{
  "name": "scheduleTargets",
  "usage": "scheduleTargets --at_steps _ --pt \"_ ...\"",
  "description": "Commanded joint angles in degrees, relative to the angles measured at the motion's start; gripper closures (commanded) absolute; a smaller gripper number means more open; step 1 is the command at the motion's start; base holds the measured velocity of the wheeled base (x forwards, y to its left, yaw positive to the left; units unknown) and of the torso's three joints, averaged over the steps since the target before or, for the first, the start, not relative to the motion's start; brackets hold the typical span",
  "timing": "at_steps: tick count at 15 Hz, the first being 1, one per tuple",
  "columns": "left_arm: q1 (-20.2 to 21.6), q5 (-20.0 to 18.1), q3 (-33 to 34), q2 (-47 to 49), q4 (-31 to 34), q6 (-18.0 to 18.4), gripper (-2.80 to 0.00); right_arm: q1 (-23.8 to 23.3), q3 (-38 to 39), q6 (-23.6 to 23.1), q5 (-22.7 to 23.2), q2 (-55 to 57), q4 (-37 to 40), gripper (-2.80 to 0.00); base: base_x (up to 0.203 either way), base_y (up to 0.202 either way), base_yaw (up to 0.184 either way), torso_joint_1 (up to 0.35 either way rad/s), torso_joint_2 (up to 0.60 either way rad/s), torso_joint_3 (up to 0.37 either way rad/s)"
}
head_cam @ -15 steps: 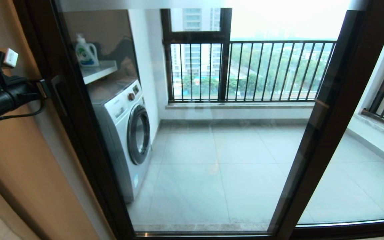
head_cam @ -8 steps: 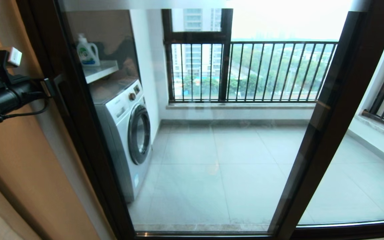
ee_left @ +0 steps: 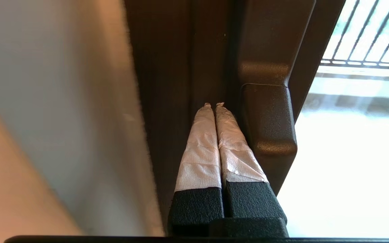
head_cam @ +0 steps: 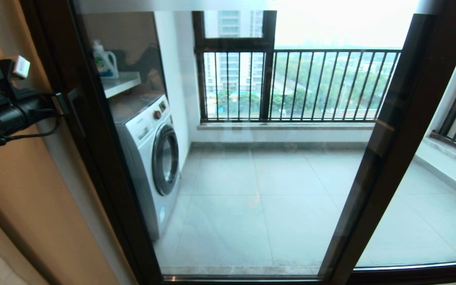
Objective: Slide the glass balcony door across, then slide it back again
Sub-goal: Open the slid door
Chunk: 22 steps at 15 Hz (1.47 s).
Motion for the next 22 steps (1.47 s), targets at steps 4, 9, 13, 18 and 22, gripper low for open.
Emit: scheduleTargets --at_steps 4,9,13,18,22 --pt "-2.75 0.01 0.44 -0.73 -0.27 0.0 0.0 0.0 0.7 0.07 -0.04 0.07 -0.05 0.0 0.0 0.0 0.0 0.0 0.0 0.0" --pt "-3.74 0.09 0.52 -0.9 -0.52 0.0 0.0 0.0 0.7 0.0 -0.05 0.07 -0.05 0.0 0.0 0.0 0.0 0.0 0.0 0.0" --pt "-4.2 0.23 0.39 -0.9 -0.52 0.04 0.0 0.0 0.7 0.04 -0.11 0.07 -0.05 0.0 0.0 0.0 0.0 0.0 0.0 0.0" --pt "-5.83 3.97 -0.62 -0.02 -0.51 0.26 0.0 0.0 0.7 -0.02 -0.02 0.07 -0.05 0.0 0.0 0.0 0.0 0.0 0.0 0.0" --pt "-8.43 7.6 -5.32 3.6 -0.43 0.26 0.0 0.0 0.7 -0.02 -0.02 0.07 -0.05 0.0 0.0 0.0 0.0 0.0 0.0 0.0"
